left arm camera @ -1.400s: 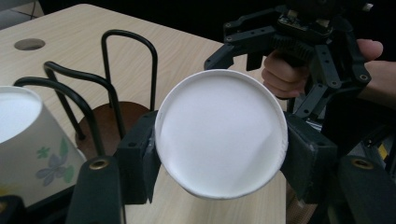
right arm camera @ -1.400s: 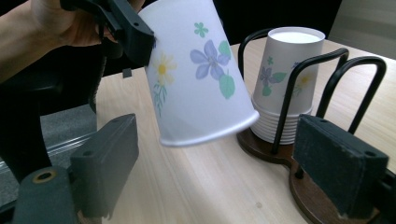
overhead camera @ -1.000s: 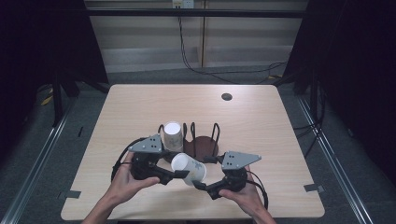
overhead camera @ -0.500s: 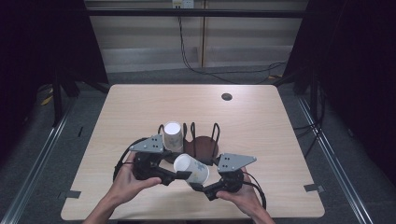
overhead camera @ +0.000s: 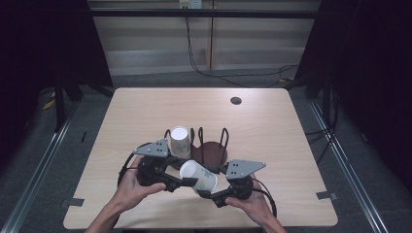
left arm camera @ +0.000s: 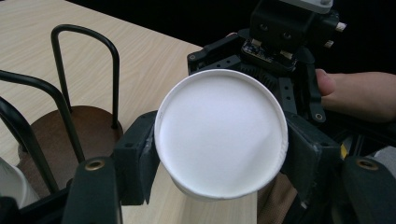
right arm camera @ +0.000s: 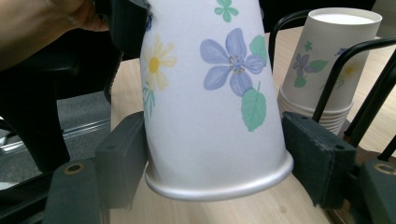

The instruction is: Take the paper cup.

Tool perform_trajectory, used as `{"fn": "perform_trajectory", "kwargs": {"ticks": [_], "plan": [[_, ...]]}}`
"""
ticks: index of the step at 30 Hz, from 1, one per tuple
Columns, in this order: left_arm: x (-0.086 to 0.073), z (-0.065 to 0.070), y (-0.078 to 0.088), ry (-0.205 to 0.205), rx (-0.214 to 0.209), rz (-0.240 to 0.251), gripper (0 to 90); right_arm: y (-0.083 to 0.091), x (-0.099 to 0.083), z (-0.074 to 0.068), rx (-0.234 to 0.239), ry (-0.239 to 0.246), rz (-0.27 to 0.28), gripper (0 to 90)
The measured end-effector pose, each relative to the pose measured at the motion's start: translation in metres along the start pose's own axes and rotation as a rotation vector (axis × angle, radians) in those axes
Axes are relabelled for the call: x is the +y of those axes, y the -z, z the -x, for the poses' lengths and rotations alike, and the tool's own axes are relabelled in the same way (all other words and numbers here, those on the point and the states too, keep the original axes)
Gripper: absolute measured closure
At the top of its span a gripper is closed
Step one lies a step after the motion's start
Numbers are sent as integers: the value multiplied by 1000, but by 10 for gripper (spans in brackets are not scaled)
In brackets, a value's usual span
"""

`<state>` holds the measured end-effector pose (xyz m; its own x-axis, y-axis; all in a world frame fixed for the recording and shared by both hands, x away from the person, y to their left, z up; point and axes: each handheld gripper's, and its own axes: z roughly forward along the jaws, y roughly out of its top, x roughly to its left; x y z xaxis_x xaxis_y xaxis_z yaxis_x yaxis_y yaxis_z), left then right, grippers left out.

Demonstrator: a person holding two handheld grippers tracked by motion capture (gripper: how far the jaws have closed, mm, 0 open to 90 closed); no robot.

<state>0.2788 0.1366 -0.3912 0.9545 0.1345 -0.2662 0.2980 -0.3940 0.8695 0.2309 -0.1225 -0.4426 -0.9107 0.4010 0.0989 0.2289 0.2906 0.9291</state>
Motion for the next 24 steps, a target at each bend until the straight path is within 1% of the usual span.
{"fn": "perform_trajectory", "kwargs": {"ticks": [2, 4, 6, 8, 10, 11, 13, 15, 16, 18, 21, 24], "plan": [[0, 0, -1, 4, -7, 0, 340, 0, 0, 0, 2, 2, -3, 269], [-1, 0, -2, 4, -6, -5, 322, 0, 0, 0, 6, 5, 1, 274], [-1, -1, -4, 9, -12, -16, 269, 0, 1, -1, 10, 6, 2, 277], [-1, -1, -5, 10, -8, -13, 247, -1, 1, -1, 10, 9, -2, 279], [-1, -1, -5, 24, -3, -11, 170, 0, 1, -1, 10, 5, -1, 282], [0, -1, -4, 28, 3, -13, 159, 0, 1, -1, 9, 5, -1, 282], [0, -1, -3, 36, 5, -7, 158, 1, 0, 0, 3, 1, -1, 283], [0, -1, -1, 35, 18, -3, 159, 2, 0, 1, -3, -1, -4, 283], [0, -2, 0, 34, 16, -2, 158, 3, 0, 1, -6, -1, -5, 283], [-1, -1, 1, 21, 18, -4, 159, 4, 0, 1, -9, 2, -12, 284], [0, 0, 4, 0, 22, -13, 159, 6, 0, 2, -14, -6, -9, 284], [0, 1, 7, -8, 31, -19, 160, 8, 0, 5, -25, -13, -6, 284]]}}
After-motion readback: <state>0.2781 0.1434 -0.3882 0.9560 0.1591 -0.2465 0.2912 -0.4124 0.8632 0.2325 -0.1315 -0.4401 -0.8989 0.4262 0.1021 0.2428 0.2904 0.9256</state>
